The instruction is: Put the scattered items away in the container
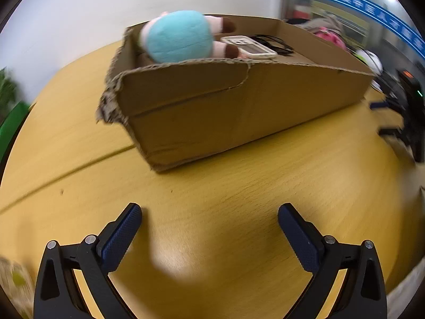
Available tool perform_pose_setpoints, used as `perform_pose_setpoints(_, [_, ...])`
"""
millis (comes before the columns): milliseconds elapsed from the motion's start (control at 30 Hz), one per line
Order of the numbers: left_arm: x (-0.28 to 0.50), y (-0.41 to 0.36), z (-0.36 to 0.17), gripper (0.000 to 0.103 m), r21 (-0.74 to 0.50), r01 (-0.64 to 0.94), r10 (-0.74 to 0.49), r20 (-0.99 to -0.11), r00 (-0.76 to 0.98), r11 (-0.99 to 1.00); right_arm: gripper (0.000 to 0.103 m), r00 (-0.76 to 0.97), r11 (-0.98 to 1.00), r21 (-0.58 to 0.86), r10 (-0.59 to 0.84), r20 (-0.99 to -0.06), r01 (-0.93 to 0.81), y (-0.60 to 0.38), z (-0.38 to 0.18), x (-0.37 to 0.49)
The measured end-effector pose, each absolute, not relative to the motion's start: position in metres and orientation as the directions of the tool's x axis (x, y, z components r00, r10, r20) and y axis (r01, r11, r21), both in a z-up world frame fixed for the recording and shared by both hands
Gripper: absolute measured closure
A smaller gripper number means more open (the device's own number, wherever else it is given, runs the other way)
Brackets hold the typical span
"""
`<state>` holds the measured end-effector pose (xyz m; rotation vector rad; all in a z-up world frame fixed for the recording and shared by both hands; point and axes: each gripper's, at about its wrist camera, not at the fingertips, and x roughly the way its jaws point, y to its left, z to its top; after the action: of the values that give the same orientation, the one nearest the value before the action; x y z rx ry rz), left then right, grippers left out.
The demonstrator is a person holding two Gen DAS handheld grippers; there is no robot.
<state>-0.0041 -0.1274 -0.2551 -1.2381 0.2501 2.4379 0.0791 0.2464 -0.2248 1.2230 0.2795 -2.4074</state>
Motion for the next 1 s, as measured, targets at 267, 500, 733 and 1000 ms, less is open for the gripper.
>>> perform_pose_setpoints(267, [-0.016, -0.124, -0.254, 0.000, -0.022, -0.508, 0.316, -0.806, -0.501, -0.861, 0.000, -0.494, -0.850, 0.011, -0.318, -0.809, 0.527, 0.235, -0.226, 0.061])
perform_pose_setpoints(500, [-0.015, -0.123, -0.255, 0.000, -0.022, -0.506, 0.315, -0.806, -0.502, -0.862, 0.000, -0.504, -0.869, 0.014, -0.300, -0.810, 0.495, 0.232, -0.226, 0.063])
perform_pose_setpoints(733, [-0.014, -0.123, -0.256, 0.000, -0.022, -0.504, 0.314, -0.806, -0.502, -0.863, 0.000, -0.505, -0.869, 0.013, -0.300, -0.810, 0.495, 0.232, -0.226, 0.064])
perform_pose_setpoints(1000, [-0.014, -0.123, -0.256, 0.000, -0.022, -0.503, 0.313, -0.806, -0.503, -0.864, 0.000, -0.505, -0.869, 0.013, -0.299, -0.810, 0.494, 0.232, -0.226, 0.062])
